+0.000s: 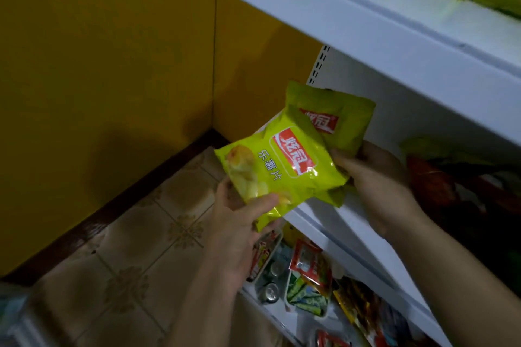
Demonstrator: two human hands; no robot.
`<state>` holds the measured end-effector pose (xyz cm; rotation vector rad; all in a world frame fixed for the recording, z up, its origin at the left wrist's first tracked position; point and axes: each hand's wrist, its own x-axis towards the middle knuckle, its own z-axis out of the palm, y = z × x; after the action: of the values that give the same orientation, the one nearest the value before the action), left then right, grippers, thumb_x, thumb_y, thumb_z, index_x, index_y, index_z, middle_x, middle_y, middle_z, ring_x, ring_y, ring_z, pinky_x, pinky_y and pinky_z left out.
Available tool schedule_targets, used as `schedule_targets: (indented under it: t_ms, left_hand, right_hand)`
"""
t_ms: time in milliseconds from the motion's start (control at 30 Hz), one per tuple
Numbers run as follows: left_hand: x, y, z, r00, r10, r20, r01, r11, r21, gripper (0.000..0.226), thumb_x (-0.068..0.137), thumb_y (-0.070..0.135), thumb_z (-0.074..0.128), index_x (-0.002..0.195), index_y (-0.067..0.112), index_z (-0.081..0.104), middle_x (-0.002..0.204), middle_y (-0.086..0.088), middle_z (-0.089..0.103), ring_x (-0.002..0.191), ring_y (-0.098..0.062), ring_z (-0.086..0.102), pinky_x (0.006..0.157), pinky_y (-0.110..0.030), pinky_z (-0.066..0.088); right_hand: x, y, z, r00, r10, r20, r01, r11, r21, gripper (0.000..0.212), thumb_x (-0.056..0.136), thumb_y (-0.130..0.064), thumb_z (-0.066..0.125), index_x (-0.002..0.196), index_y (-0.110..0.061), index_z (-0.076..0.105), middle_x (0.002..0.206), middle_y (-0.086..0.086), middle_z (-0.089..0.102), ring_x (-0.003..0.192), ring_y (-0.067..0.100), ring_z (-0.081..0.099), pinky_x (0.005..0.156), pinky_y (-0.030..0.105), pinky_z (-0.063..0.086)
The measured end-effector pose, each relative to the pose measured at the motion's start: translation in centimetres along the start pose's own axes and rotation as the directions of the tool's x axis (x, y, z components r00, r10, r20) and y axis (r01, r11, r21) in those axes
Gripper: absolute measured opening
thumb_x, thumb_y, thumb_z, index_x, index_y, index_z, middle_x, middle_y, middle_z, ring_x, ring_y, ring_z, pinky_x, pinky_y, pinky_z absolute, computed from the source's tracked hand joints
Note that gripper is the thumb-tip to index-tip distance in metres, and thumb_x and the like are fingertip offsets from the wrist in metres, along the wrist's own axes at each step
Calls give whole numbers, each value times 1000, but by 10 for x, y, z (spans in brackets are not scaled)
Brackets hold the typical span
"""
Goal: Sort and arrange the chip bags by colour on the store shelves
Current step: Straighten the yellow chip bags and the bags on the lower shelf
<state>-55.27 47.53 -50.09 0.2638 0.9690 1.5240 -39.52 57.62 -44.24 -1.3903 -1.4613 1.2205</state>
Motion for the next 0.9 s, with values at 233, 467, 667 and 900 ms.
schedule_targets:
  t_ms: [233, 467, 667, 900]
  left_hand:
    - [-32, 14, 11, 994, -97, -58, 92, 992, -91, 46, 79, 32, 63, 124, 28, 57, 116, -6, 70, 106, -36, 65, 70, -41, 56]
    - [-79, 45, 40, 994, -70, -80, 75, 995, 59, 34, 90, 40, 53, 118, 23, 61, 104, -1, 74, 89, -18, 72, 59, -26, 55]
    - [-124, 89, 36, 989, -138, 46, 123, 964, 236, 60, 66, 11, 80, 121, 5, 57, 115, -18, 68, 98, -36, 68, 90, -54, 52]
    - [-160, 149, 27, 988, -3, 151, -33, 971, 235, 50, 63, 14, 77, 111, 14, 63, 105, -8, 72, 88, -23, 70, 67, -33, 58]
  right_hand:
    - [-40, -9, -23, 989, 112, -99, -112, 994, 8, 13, 90, -17, 65, 101, -22, 70, 96, -4, 73, 84, 12, 68, 68, 27, 49]
    - [-121, -37, -53, 991, 117, -68, -124, 987, -102, 15, 84, -18, 72, 98, -22, 72, 94, -2, 75, 83, 13, 71, 78, 36, 56]
    - [-166, -85, -68, 992, 121, -26, -124, 984, -126, 15, 85, -18, 71, 99, -16, 73, 89, 0, 75, 82, 20, 72, 81, 48, 56]
    - [-199, -135, -66, 998, 41, 47, -32, 985, -170, 7, 82, -20, 73, 89, -18, 74, 84, -1, 75, 75, 16, 71, 72, 39, 57]
